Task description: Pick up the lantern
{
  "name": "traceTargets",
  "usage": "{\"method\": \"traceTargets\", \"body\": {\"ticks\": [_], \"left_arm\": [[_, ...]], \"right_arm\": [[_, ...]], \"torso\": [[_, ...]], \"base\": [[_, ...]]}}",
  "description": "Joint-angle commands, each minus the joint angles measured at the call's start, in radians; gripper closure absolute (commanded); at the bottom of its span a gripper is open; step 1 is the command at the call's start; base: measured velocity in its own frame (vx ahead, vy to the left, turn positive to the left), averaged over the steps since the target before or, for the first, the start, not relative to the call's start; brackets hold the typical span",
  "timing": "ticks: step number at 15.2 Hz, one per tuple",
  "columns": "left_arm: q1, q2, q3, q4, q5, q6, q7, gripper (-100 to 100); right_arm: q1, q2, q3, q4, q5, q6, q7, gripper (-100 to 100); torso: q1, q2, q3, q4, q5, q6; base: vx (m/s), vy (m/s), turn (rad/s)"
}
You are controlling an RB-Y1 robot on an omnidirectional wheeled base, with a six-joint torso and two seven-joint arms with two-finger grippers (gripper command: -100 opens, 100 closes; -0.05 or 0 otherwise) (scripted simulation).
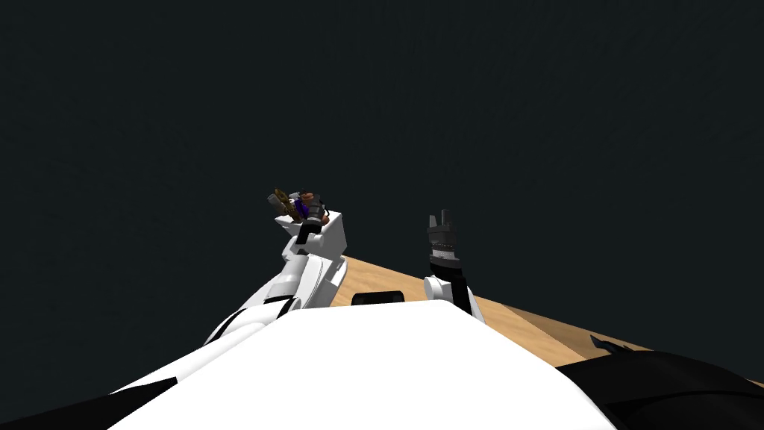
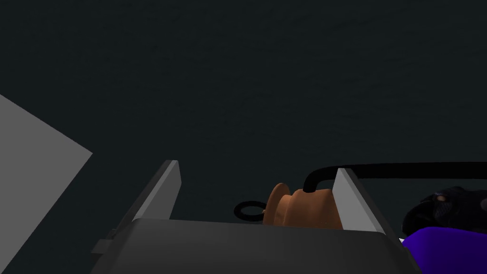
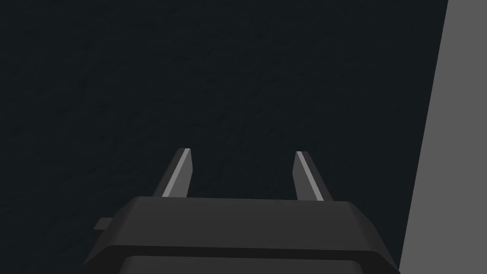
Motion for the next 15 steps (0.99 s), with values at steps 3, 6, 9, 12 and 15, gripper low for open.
{"method": "traceTargets", "body": {"ticks": [3,6,9,12,15], "left_arm": [[-0.055,0.008,0.012,0.096,-0.009,0.019,-0.015,-100],[-0.086,0.014,0.017,0.141,-0.014,0.029,-0.024,-100],[-0.142,0.029,0.027,0.210,-0.024,0.049,-0.041,-100],[-0.168,0.037,0.032,0.268,-0.029,0.059,-0.049,-100],[-0.193,0.047,0.035,0.307,-0.034,0.069,-0.058,-100]], "right_arm": [[0.000,0.000,0.000,0.000,0.000,0.000,0.000,0],[0.000,0.000,0.000,0.000,0.000,0.000,0.000,0],[0.000,0.000,0.000,0.000,0.000,0.000,0.000,0],[0.000,0.000,0.000,0.000,0.000,0.000,0.000,0],[0.000,0.000,0.000,0.000,0.000,0.000,0.000,0]], "torso": [[0.000,0.000,0.000,0.000,0.000,0.000],[0.001,-0.001,-0.001,0.000,0.000,0.000],[0.000,-0.001,-0.001,0.000,0.000,0.000],[0.000,-0.001,-0.001,0.000,0.000,0.000],[0.001,-0.002,-0.001,0.000,0.000,0.000]], "base": [[-0.022,-0.040,0.032],[-0.012,-0.024,0.021],[-0.012,-0.036,0.033],[-0.010,-0.037,0.028],[-0.004,-0.022,0.014]]}}
